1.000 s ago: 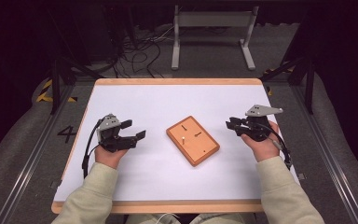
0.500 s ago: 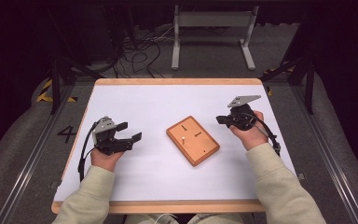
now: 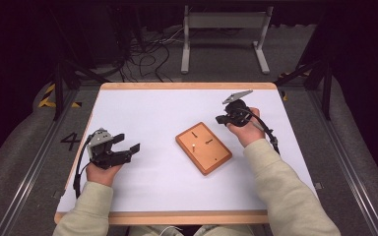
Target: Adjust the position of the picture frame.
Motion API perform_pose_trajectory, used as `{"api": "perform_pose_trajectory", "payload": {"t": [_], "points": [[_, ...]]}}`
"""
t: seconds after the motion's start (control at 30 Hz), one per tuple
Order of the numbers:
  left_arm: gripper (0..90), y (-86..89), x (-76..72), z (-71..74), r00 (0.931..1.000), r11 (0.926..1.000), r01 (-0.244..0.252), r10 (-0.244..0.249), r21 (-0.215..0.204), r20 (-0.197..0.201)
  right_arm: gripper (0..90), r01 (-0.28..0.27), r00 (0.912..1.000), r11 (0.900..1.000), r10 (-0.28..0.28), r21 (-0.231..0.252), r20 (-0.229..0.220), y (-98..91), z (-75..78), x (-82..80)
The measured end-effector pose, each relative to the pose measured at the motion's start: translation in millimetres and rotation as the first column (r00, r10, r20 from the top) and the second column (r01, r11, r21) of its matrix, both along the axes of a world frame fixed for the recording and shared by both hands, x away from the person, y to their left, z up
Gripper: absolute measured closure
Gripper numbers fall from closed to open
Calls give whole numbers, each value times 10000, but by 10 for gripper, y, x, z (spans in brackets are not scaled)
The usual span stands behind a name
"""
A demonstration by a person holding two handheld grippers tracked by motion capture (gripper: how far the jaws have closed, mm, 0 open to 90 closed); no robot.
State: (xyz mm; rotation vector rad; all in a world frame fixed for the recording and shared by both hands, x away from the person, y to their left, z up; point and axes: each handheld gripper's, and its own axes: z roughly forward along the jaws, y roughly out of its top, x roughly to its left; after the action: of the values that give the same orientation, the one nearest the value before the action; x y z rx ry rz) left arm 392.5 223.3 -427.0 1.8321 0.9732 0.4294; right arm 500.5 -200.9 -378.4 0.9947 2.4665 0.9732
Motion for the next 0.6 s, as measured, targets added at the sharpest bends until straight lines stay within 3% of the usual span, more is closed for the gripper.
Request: {"api": "perform_pose_trajectory", "payload": {"t": [0.17,0.6], "points": [[228,12,-9,-12,10000,10000,-46,46,-42,-66,900,38,9994,9999,-35,97,-348,104,-73,137],[226,-12,13,-36,9999,10000,75,-75,37,-146,900,347,9942,9982,-394,-482,-1000,371,-413,416]]}}
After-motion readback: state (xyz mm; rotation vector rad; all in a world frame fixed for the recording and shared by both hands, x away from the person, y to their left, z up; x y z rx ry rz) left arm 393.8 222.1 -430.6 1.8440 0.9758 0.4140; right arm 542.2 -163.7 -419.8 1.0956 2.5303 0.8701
